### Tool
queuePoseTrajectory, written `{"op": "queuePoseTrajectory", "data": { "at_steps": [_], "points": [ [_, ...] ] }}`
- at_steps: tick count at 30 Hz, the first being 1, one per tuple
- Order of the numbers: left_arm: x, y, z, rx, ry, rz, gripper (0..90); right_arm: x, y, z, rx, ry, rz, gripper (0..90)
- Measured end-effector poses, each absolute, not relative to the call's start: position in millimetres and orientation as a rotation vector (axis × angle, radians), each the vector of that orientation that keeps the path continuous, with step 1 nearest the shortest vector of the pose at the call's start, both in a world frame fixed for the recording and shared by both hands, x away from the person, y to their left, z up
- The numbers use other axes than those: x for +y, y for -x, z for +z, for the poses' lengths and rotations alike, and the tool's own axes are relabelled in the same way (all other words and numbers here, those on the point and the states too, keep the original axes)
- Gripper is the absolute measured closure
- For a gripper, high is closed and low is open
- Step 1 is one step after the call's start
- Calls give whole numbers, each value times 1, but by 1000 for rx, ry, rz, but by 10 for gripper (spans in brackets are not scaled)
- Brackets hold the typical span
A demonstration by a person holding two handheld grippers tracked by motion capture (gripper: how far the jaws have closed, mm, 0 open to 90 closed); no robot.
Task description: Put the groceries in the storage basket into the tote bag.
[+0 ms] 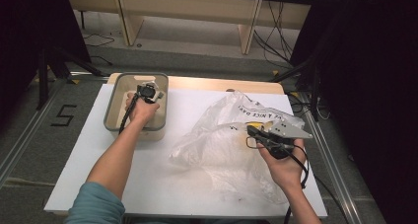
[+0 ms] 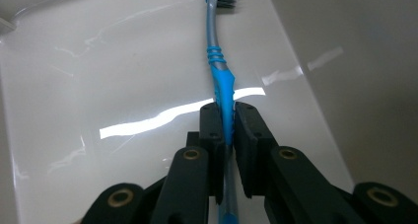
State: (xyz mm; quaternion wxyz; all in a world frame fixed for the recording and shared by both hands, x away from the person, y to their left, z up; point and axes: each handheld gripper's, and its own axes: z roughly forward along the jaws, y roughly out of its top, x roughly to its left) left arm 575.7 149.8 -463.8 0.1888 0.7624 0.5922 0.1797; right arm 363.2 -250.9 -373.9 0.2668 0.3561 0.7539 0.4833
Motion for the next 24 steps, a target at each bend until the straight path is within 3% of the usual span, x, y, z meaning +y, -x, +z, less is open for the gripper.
{"op": "queuePoseTrajectory", "data": {
  "at_steps": [24],
  "points": [
    [160, -574, -448, 1637, -2098, 575, 823, -249, -364, -375, 2038, -956, 1303, 900]
  ]
}}
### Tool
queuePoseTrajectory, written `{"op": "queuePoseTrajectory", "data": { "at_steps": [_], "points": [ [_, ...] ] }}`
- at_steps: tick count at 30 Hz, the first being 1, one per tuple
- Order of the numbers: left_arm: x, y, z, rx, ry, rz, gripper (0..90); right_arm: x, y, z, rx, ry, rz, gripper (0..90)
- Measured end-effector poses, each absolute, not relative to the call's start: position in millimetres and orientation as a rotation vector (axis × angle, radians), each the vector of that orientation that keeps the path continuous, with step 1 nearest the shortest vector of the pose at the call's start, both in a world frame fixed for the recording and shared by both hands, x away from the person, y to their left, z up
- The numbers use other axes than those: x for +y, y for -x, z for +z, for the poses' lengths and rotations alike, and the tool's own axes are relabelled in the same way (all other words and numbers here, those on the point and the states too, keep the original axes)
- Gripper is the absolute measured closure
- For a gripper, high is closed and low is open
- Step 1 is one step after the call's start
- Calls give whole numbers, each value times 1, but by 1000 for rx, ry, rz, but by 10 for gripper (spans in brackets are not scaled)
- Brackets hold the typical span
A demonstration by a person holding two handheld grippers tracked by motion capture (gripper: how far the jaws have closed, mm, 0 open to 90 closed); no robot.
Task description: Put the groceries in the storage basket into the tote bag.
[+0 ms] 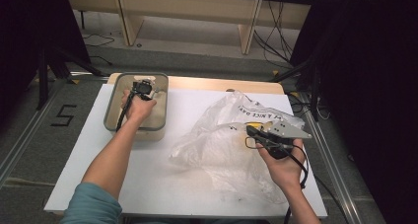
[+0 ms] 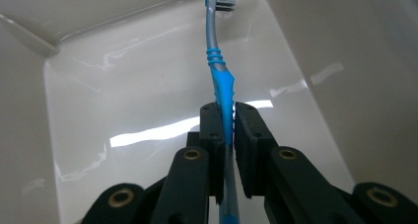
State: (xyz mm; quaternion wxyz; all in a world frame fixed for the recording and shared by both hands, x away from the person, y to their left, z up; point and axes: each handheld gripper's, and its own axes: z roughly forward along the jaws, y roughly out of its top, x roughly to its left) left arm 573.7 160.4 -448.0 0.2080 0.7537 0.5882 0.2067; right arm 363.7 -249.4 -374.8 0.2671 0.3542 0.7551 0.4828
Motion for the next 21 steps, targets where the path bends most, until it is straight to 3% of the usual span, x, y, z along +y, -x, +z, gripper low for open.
{"op": "queuePoseTrajectory", "data": {
  "at_steps": [21],
  "points": [
    [185, -559, -409, 1624, -1987, 627, 823, -249, -363, -375, 2041, -956, 1300, 900]
  ]
}}
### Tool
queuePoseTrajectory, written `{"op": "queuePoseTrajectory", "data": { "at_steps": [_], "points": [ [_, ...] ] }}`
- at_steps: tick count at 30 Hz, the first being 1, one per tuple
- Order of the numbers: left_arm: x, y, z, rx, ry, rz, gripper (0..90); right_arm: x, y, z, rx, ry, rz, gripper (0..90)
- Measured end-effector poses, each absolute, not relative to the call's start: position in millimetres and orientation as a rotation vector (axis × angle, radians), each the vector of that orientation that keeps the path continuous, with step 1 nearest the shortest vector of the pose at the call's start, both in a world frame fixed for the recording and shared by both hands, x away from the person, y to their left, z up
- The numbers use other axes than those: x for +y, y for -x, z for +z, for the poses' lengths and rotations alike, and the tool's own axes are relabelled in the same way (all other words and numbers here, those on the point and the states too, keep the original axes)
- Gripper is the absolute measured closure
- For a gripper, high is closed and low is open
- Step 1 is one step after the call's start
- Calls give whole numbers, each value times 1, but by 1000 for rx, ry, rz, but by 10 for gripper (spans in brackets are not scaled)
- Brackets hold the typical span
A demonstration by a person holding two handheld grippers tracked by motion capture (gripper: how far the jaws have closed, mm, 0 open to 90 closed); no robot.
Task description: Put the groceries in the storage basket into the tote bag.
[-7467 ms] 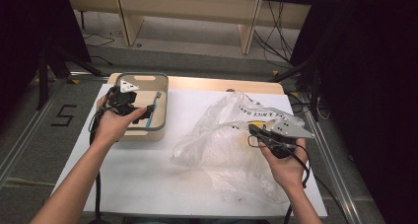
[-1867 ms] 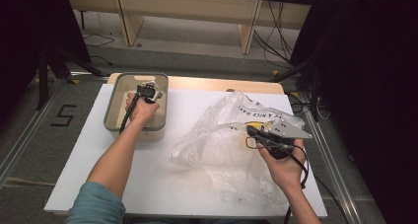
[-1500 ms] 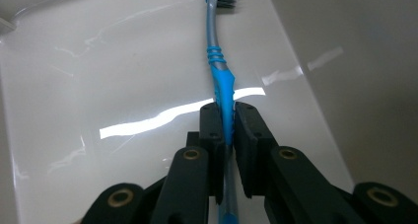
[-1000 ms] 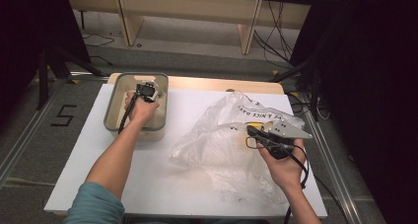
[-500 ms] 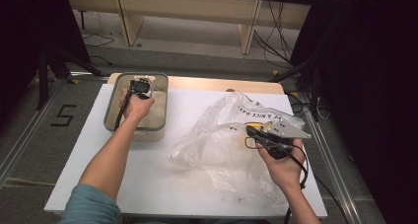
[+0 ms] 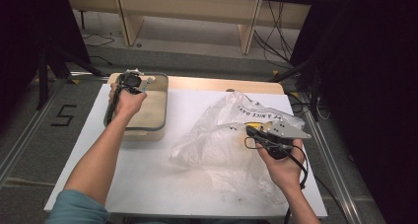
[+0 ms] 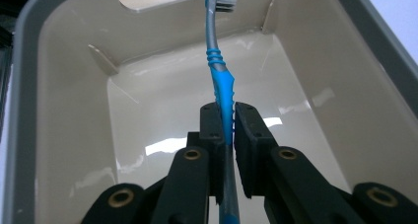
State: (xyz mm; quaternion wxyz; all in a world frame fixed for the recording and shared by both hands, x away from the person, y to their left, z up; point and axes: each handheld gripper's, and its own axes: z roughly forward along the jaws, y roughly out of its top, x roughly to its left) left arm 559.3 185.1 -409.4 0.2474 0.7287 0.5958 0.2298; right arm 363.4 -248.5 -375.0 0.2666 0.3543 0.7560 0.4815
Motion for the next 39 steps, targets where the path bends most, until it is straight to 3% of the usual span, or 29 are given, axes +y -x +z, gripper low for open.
{"op": "queuePoseTrajectory", "data": {
  "at_steps": [39],
  "points": [
    [172, -513, -374, 1414, -1988, 588, 823, -248, -363, -375, 2042, -955, 1295, 900]
  ]
}}
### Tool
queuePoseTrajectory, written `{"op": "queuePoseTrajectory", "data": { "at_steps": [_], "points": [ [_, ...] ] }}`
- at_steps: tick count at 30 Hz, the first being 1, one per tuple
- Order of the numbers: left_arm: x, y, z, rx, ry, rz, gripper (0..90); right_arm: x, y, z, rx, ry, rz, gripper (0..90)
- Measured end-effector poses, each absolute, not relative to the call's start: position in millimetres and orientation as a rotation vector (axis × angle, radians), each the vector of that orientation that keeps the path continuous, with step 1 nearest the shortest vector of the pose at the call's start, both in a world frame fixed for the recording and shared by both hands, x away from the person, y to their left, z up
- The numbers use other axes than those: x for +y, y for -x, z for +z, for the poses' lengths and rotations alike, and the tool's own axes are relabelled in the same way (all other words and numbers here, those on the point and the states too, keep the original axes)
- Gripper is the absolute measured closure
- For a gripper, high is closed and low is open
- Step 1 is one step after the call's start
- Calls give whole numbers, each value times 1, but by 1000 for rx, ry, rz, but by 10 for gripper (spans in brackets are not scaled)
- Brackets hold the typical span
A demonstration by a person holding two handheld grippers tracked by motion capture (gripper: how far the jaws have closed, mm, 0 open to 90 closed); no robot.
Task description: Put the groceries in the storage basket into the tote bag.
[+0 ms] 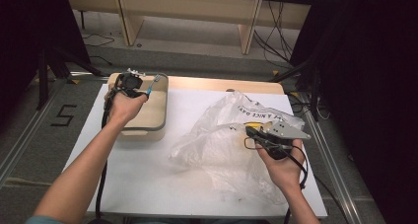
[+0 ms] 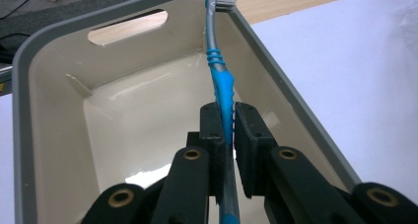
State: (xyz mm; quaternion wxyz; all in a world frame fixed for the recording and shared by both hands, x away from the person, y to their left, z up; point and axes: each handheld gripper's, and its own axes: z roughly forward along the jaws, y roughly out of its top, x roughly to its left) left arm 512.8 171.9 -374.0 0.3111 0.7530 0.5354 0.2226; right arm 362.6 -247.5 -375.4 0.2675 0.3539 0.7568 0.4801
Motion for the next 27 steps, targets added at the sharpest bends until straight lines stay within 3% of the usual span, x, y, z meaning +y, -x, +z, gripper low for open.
{"op": "queuePoseTrajectory", "data": {
  "at_steps": [27],
  "points": [
    [162, -480, -366, 1293, -2004, 547, 823, -247, -362, -376, 2044, -954, 1298, 900]
  ]
}}
